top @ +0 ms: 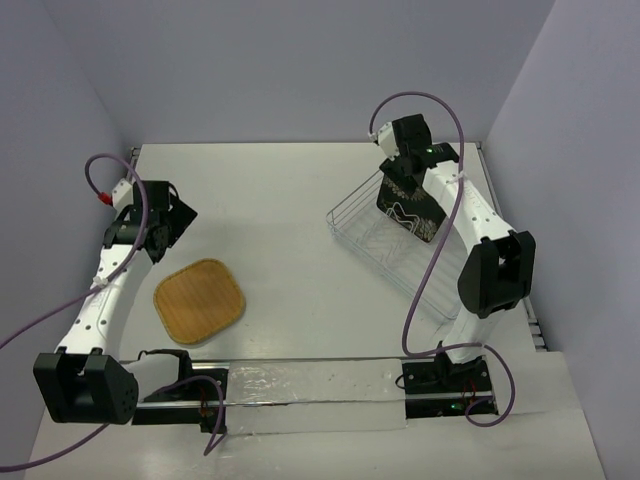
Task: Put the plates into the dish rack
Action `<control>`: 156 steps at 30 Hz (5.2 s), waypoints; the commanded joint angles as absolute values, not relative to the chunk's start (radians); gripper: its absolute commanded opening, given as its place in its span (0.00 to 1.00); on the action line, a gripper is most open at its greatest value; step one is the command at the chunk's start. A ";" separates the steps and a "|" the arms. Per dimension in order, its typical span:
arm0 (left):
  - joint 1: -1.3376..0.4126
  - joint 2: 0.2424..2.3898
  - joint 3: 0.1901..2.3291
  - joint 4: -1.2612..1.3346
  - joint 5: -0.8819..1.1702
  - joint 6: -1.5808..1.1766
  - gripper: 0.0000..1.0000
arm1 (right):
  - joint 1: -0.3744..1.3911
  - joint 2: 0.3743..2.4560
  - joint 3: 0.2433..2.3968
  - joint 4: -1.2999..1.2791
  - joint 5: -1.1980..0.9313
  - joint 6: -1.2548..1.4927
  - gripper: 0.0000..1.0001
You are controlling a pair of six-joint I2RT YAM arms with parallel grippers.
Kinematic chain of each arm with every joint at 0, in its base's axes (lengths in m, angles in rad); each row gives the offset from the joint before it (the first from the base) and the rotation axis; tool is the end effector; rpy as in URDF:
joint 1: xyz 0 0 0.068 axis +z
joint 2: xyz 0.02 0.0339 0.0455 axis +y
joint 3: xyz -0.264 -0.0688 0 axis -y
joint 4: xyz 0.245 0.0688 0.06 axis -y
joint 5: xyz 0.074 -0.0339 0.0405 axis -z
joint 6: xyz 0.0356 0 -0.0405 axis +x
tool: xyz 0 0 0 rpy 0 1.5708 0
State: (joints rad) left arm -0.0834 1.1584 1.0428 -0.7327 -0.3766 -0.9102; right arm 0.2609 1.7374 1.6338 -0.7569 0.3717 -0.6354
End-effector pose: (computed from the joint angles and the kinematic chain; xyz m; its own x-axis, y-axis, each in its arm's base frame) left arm 0.2356 -0.0066 0.3064 -0.3285 -0.7094 -0.6236 -0.6915 0.6304 -0.3529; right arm 0.3739 0.0864 0.3269 -0.5827 -0.7279 -0.3614 -0.4440 0.6576 -0.6086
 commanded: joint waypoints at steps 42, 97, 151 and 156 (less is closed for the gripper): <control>0.231 0.923 0.555 -0.733 -0.227 -1.178 0.99 | 0.854 2.003 1.799 -0.389 -0.379 0.295 1.00; 0.232 0.813 0.711 -0.603 -0.026 -1.002 0.99 | 0.877 2.136 1.781 -0.124 -0.508 0.499 0.00; 0.232 1.121 1.017 -0.448 0.011 -0.818 0.99 | 0.316 1.515 1.787 -0.964 0.210 -0.769 0.00; 0.233 1.140 1.019 -0.451 0.006 -0.818 0.99 | 0.309 1.539 1.768 -0.958 0.204 -0.747 0.00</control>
State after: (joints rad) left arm 0.2264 1.1299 0.9676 -0.4680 0.0141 -0.8320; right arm 0.3214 1.5488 1.7654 -1.0405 0.1776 -0.7562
